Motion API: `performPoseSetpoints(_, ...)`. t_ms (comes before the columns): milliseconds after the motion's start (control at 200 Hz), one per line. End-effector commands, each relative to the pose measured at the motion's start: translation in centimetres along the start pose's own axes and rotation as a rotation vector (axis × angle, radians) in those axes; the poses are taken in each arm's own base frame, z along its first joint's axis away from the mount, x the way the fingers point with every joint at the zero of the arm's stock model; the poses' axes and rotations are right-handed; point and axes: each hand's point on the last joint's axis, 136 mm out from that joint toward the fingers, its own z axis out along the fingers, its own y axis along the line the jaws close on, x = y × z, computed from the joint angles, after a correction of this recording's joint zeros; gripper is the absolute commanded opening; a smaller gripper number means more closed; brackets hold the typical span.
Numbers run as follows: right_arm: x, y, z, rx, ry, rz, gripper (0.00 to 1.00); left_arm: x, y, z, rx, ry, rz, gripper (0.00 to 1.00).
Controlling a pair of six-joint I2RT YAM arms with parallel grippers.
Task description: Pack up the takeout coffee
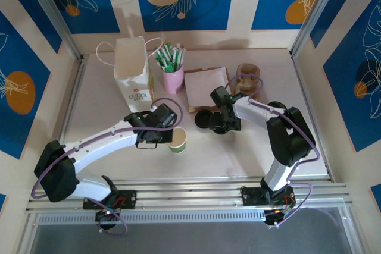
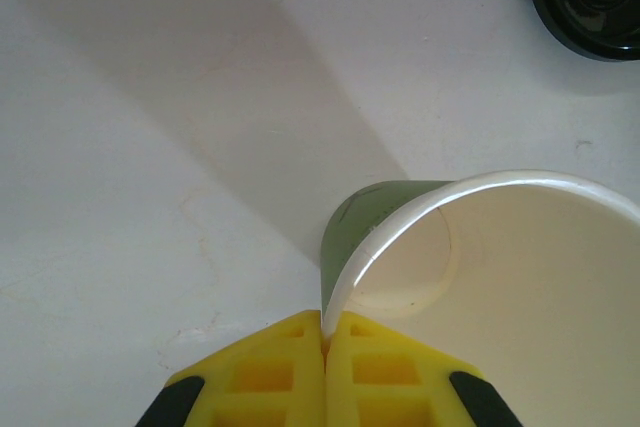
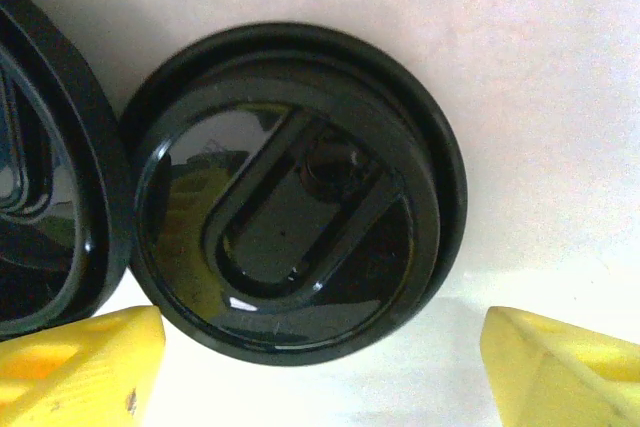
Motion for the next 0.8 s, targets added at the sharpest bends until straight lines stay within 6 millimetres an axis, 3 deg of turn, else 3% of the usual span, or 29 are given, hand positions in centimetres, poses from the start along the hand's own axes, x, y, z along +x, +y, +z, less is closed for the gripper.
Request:
performPoseSetpoints(0, -1.0, 0.5, 0.0, -0.001, -0.014, -0.010, 0.84, 0.3, -0.2, 0.3, 0.005, -0.001, -0.009, 0.01)
performPoseSetpoints(225, -2.0, 1.1, -0.4, -0.017, -0.046, -0.033, 0.81, 0.2, -0.4, 0.4, 0.010, -0.007, -0.011, 0.08)
performPoseSetpoints(490, -2.0, 0.7, 0.6, -0.024, -0.012, -0.022, 0.77, -0.1, -0.7, 0.3, 0.012, -0.010, -0.010, 0.15)
performPoseSetpoints(795, -1.9, 0.3, 0.9, -0.028, -0.001, -0.020, 0.75, -1.8, -1.2, -1.7, 0.023, -0.068, 0.007, 0.37)
